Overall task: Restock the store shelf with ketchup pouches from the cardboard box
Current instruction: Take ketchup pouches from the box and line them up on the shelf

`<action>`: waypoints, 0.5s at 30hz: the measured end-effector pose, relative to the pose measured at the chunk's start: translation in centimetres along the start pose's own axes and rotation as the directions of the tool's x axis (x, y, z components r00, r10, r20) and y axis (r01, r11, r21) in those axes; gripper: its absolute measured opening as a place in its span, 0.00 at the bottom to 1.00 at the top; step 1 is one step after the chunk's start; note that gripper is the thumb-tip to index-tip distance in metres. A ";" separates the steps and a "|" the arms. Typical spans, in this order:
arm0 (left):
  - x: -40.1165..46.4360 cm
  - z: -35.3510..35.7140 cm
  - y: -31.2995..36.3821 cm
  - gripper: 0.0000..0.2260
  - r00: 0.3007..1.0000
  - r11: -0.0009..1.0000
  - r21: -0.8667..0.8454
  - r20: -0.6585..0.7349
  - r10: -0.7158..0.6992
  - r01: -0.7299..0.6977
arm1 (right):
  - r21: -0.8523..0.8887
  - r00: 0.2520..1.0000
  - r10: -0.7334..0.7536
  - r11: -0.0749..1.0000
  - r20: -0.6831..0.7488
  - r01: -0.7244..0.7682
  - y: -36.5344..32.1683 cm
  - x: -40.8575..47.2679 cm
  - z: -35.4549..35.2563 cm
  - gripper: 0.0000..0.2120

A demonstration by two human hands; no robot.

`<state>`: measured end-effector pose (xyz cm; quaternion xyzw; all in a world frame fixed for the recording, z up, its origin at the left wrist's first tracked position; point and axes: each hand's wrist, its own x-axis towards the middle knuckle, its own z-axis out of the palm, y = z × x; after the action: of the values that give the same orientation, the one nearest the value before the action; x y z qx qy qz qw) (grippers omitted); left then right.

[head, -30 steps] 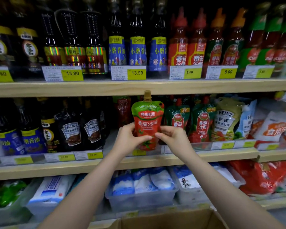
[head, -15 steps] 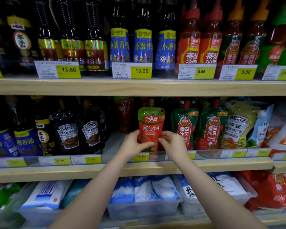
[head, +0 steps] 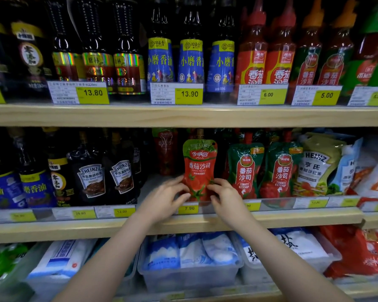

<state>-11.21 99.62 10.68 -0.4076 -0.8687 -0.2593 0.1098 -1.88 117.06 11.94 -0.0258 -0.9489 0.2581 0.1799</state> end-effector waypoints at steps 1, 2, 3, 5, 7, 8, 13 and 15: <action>0.4 0.1 -0.3 0.11 1.000 1.000 0.023 0.013 -0.001 0.001 | -0.016 1.000 0.011 1.000 0.004 -0.010 -0.2 0.5 0.2 0.18; 1.0 0.1 -0.6 0.12 0.999 0.999 0.046 0.032 -0.010 0.008 | -0.027 1.000 0.020 0.999 0.004 -0.020 -0.3 1.1 0.3 0.18; 1.5 0.1 -0.8 0.12 0.998 0.998 0.067 0.050 -0.024 0.021 | -0.034 1.000 0.028 0.999 0.007 -0.028 -0.5 1.6 0.5 0.19; 2.4 0.0 -1.1 0.13 0.996 0.995 0.089 0.075 -0.044 0.038 | -0.040 0.999 0.046 0.998 0.012 -0.046 -0.8 2.6 0.8 0.20; 3.2 -0.2 -1.2 0.13 0.995 0.995 0.096 0.092 -0.046 0.037 | -0.044 0.998 0.064 0.997 0.009 -0.064 -0.8 3.3 1.1 0.20; 3.5 -0.2 -1.2 0.13 0.994 0.994 0.102 0.097 -0.045 0.035 | -0.047 0.998 0.069 0.997 0.002 -0.069 -0.7 3.5 1.2 0.20; 3.9 0.2 -1.3 0.12 0.997 0.996 0.087 0.061 -0.041 0.036 | -0.046 0.996 0.088 0.995 -0.033 -0.089 -0.5 4.0 1.7 0.20; 3.7 0.1 -0.9 0.12 0.999 0.995 0.084 0.027 -0.047 0.045 | -0.014 0.995 0.088 0.996 -0.037 -0.089 -0.9 3.9 1.5 0.20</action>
<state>-14.28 101.60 11.71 -0.3860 -0.8895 -0.2193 0.1084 -6.03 116.13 12.42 -0.0741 -0.9453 0.2578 0.1855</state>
